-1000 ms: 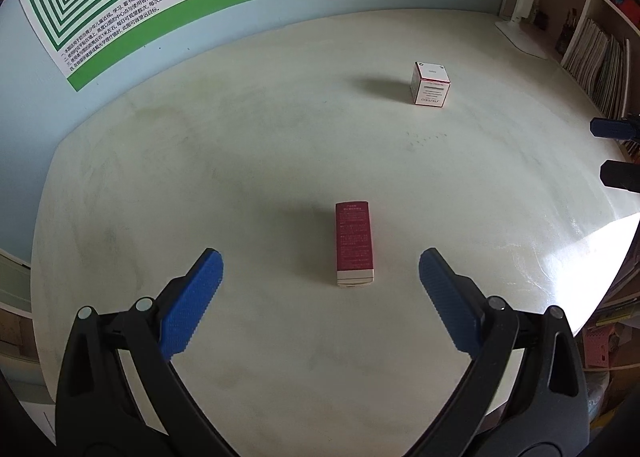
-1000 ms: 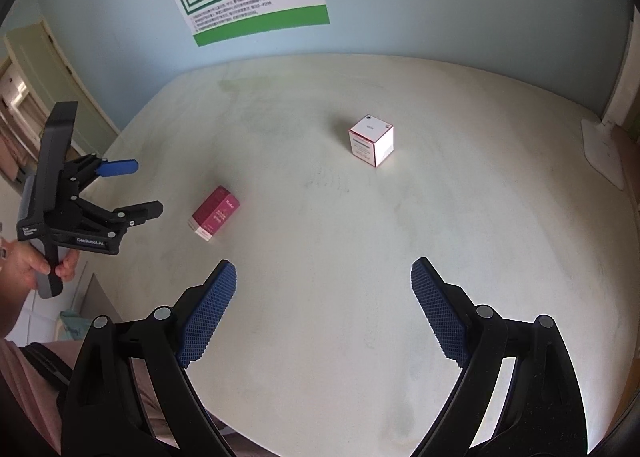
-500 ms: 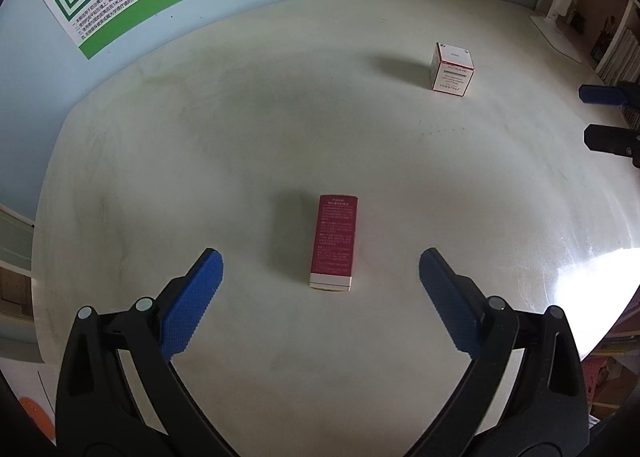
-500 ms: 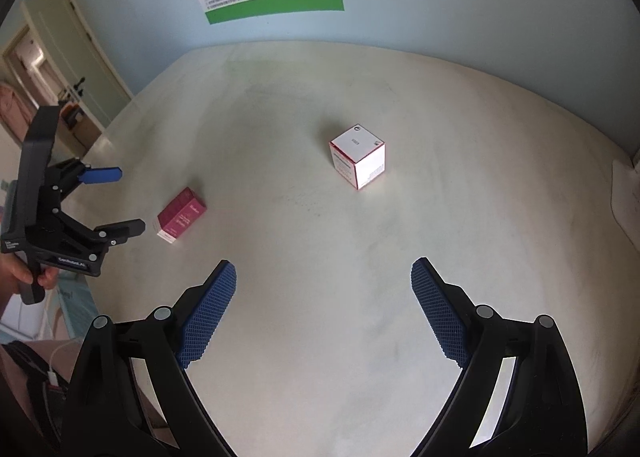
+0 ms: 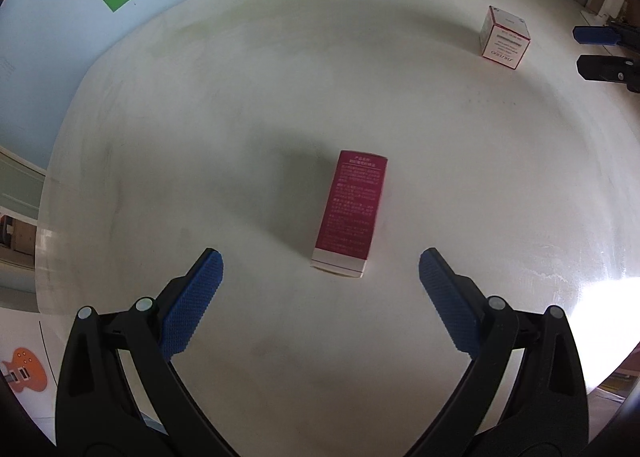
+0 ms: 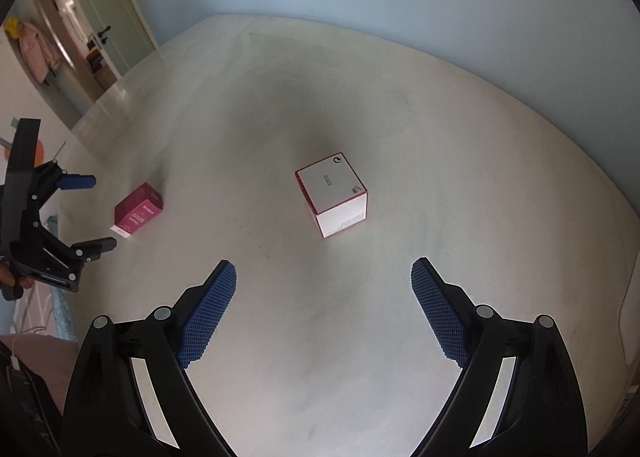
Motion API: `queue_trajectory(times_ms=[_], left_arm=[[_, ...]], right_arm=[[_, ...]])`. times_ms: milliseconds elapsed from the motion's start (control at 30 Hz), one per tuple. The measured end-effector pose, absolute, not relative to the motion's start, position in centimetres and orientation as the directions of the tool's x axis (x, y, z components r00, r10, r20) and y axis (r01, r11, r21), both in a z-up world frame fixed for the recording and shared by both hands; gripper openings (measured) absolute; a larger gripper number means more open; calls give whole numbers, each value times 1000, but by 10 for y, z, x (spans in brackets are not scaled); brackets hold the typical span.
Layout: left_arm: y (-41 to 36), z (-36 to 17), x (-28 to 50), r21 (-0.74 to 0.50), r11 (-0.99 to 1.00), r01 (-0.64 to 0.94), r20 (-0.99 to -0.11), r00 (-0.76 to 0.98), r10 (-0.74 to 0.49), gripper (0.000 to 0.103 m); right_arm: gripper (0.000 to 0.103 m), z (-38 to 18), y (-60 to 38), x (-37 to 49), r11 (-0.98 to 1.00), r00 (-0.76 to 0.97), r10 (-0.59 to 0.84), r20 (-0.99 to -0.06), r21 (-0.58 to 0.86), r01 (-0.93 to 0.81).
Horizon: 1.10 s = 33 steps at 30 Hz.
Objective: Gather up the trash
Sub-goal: 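Grasp the red box with the left tool while the right tool grasps the small white box, then carry the red box and white box over the teal wastebasket with both tools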
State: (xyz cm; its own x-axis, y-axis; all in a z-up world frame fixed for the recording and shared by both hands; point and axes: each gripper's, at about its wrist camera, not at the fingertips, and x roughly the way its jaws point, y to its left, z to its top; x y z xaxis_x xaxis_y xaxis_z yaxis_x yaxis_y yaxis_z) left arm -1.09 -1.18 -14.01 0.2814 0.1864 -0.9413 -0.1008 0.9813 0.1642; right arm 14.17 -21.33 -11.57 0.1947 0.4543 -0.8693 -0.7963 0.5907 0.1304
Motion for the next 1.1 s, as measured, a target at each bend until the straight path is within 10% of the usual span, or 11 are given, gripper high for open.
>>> queue_trajectory(times_ms=[400, 600, 800, 1100], left_arm=[[10, -155, 11, 160, 976, -146, -954, 233, 191, 89], [17, -159, 15, 132, 981, -142, -961, 224, 162, 72], [23, -158, 18, 70, 989, -131, -967, 233, 99, 29], [18, -138, 15, 82, 994, -68, -955, 281, 98, 27]], right_arm=[[86, -139, -169, 174, 496, 165, 424, -890, 76, -865], [66, -154, -162, 183, 487, 139, 400, -906, 81, -870], [45, -161, -160, 178, 501, 135, 394, -909, 89, -861], [44, -142, -176, 169, 539, 170, 402, -900, 83, -838]])
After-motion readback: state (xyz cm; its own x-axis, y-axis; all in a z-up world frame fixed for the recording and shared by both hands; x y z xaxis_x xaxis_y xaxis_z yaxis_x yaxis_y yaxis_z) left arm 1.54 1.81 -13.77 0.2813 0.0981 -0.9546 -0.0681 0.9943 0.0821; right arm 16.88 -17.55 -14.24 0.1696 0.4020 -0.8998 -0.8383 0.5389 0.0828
